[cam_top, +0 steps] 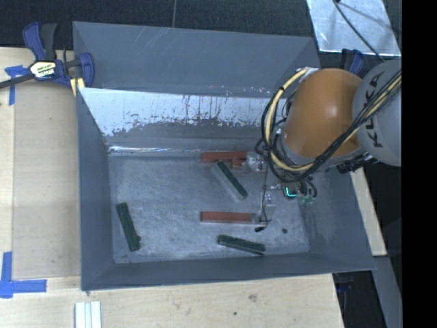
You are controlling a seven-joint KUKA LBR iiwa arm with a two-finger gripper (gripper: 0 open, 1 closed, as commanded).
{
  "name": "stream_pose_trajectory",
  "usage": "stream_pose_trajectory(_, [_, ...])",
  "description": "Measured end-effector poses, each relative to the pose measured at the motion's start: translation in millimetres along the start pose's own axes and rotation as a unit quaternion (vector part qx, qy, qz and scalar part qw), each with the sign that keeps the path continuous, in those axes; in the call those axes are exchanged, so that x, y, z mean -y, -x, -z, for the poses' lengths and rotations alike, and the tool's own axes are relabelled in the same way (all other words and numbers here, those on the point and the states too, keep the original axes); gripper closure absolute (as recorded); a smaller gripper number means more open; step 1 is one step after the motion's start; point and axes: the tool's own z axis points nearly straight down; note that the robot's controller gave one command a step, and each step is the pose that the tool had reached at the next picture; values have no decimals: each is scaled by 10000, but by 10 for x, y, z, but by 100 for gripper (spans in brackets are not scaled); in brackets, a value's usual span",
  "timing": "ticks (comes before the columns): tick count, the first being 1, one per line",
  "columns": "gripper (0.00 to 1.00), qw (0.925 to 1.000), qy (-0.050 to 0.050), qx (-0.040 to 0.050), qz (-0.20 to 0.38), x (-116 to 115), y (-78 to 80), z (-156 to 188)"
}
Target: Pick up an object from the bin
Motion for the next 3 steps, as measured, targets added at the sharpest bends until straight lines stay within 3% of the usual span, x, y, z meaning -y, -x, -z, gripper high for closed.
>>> stream_pose_trajectory(1, [0, 9997, 5, 39, 238, -121, 22, -892])
stream_pose_trajectory(2, [100, 9997, 2, 80, 238, -118, 46, -843])
stream_pose_trajectory(3, [100, 9983, -2, 44, 583, -233, 349, 494])
